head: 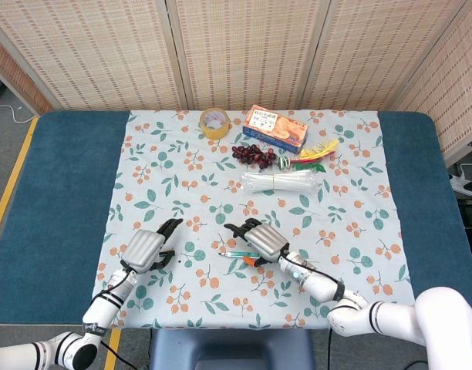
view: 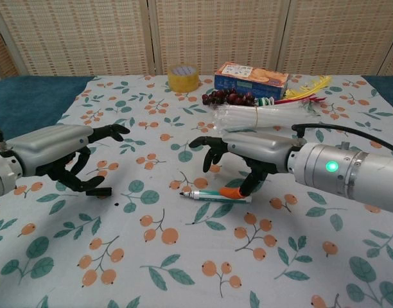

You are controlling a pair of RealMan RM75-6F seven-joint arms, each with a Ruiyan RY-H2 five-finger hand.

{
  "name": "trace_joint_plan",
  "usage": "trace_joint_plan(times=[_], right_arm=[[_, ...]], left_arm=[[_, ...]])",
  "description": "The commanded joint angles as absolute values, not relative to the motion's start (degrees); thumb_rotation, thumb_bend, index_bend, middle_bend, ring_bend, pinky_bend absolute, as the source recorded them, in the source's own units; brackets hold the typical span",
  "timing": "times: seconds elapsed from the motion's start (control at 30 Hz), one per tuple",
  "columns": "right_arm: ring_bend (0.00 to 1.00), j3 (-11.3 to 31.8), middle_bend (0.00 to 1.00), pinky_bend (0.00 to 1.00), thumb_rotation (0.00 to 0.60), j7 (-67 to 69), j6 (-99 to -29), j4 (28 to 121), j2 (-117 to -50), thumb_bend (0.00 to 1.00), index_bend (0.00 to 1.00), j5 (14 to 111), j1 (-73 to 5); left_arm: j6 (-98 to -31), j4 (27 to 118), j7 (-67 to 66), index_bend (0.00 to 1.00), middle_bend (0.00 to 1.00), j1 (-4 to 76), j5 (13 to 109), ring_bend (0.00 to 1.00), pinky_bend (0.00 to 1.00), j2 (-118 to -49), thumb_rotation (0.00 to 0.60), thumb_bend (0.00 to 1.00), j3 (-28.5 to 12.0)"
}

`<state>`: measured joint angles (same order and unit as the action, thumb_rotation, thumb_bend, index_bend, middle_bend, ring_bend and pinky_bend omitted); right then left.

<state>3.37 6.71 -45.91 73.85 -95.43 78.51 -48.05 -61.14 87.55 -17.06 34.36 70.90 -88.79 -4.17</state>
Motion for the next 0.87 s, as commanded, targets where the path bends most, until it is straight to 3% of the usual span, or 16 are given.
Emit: trace_joint_plan(times=[0.03, 0.13, 0.23, 0.37, 0.5, 0.57, 0.67, 0.87], right_arm=[[0.07, 4.33, 0.13, 0.04, 0.6, 2.84, -45.88, 82.56, -87.84, 0.21, 0.0, 75.08, -46.5], [0.0, 3.26, 0.05, 0.0, 0.6, -2.55, -50.13, 91.53, -79.67, 0.19, 0.0, 73.55, -43.19], [0.0, 0.69, 0.02, 0.0, 0.6, -11.43, -60.09, 99.81, -72.64, 0.18, 0.0, 73.35, -37.08], [0.0, -3.53, 0.0, 0.0, 0.6, -21.43, -73.12, 107.18, -66.87, 0.18, 0.0, 73.79, -28.21], [0.0, -7.05, 0.0, 0.0, 0.6, -31.12, -84.56, 109.39, -64.98, 0.18, 0.0, 74.33, -19.98], [0.0, -8.31, 0.0, 0.0, 0.6, -35.83, -90.01, 108.48, -65.95, 0.18, 0.0, 75.5, -16.1], [0.0, -8.99, 0.0, 0.0, 0.6, -36.77, -95.74, 106.8, -68.34, 0.18, 0.0, 77.52, -11.4], [0.0, -7.99, 0.0, 0.0, 0.6, -33.17, -96.96, 106.22, -67.21, 0.18, 0.0, 78.5, -8.38]], left_arm=[[-63.75, 92.66, -13.34, 0.0, 0.06, 32.83, 73.06, 0.51, 0.87, -84.03, 0.6, 0.41, -4.93], [-67.13, 97.74, -7.84, 0.0, 0.05, 30.12, 76.38, 0.29, 0.73, -76.93, 0.6, 0.41, -4.45], [-71.87, 100.67, -1.32, 0.0, 0.04, 26.01, 80.1, 0.13, 0.57, -69.78, 0.6, 0.4, -2.78], [-79.9, 98.58, 5.91, 0.0, 0.03, 19.09, 85.59, 0.05, 0.4, -64.15, 0.6, 0.4, 1.41], [-90.3, 91.96, 8.5, 0.0, 0.01, 10.6, 87.99, 0.0, 0.19, -65.44, 0.6, 0.4, 4.5], [-93.74, 87.67, 7.9, 0.0, 0.0, 7.25, 87.36, 0.0, 0.15, -68.09, 0.6, 0.4, 4.79], [-93.42, 86.71, 4.62, 0.0, 0.0, 6.24, 87.55, 0.0, 0.14, -67.87, 0.6, 0.4, 5.32], [-90.04, 87.2, 1.98, 0.0, 0.0, 6.43, 86.39, 0.0, 0.14, -67.57, 0.6, 0.4, 4.66]])
